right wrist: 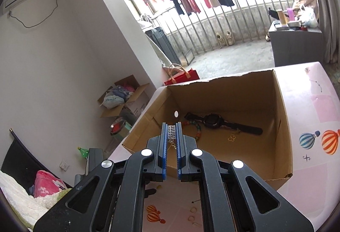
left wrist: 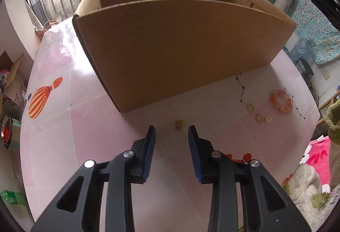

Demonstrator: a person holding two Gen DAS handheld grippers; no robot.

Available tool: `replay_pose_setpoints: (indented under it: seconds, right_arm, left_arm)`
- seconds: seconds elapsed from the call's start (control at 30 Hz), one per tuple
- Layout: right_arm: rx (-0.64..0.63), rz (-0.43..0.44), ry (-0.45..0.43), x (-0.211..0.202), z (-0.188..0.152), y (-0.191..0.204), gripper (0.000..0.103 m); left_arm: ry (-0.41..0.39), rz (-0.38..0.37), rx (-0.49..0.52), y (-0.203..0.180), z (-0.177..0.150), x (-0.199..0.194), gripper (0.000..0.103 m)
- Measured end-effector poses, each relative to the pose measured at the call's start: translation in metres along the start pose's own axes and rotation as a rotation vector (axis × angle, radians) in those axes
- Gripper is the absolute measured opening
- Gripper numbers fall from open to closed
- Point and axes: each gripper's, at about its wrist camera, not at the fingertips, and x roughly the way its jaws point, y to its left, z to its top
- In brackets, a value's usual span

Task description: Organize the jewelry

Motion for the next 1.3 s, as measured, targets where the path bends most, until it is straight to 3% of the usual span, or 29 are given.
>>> replay_pose_setpoints:
  seconds: [0.23, 0.3, 0.4, 0.63, 0.87, 1.0, 1.13, 1.3]
  right_arm:
    - [0.037, 0.010, -0.002, 0.004, 0.001, -0.012, 0.005]
    - [0.044, 0.014, -0.007, 0.004, 0.002, -0.015, 0.005]
    - [0.055, 0.020, -0.014, 0.003, 0.003, -0.020, 0.005]
    - [0.065, 0.021, -0.026, 0.001, 0.005, -0.025, 0.006]
    - [0.094, 0.015, -0.025, 0.003, 0.002, -0.033, 0.006]
    - [0.106, 0.004, -0.020, 0.005, 0.003, -0.032, 0.006]
    - [0.116, -0.001, -0.007, 0.010, 0.005, -0.033, 0.006]
    - [0.135, -0.017, 0.025, 0.023, 0.006, -0.034, 0.006]
  left_arm:
    - [-0.009, 0.059, 0.087, -0.012, 0.005, 0.009, 0.029]
    - [-0.009, 0.052, 0.114, -0.016, 0.005, 0.009, 0.014]
    - [-0.008, 0.072, 0.147, -0.021, 0.004, 0.008, 0.003]
    - [-0.056, 0.012, 0.129, -0.021, 0.010, -0.028, 0.002]
    - [-0.182, -0.164, 0.058, -0.015, 0.039, -0.096, 0.002]
    - [-0.266, -0.273, 0.026, -0.020, 0.069, -0.110, 0.002]
    - [-0.310, -0.238, 0.027, -0.021, 0.102, -0.102, 0.002]
    - [-0.239, -0.211, -0.003, -0.018, 0.134, -0.062, 0.002]
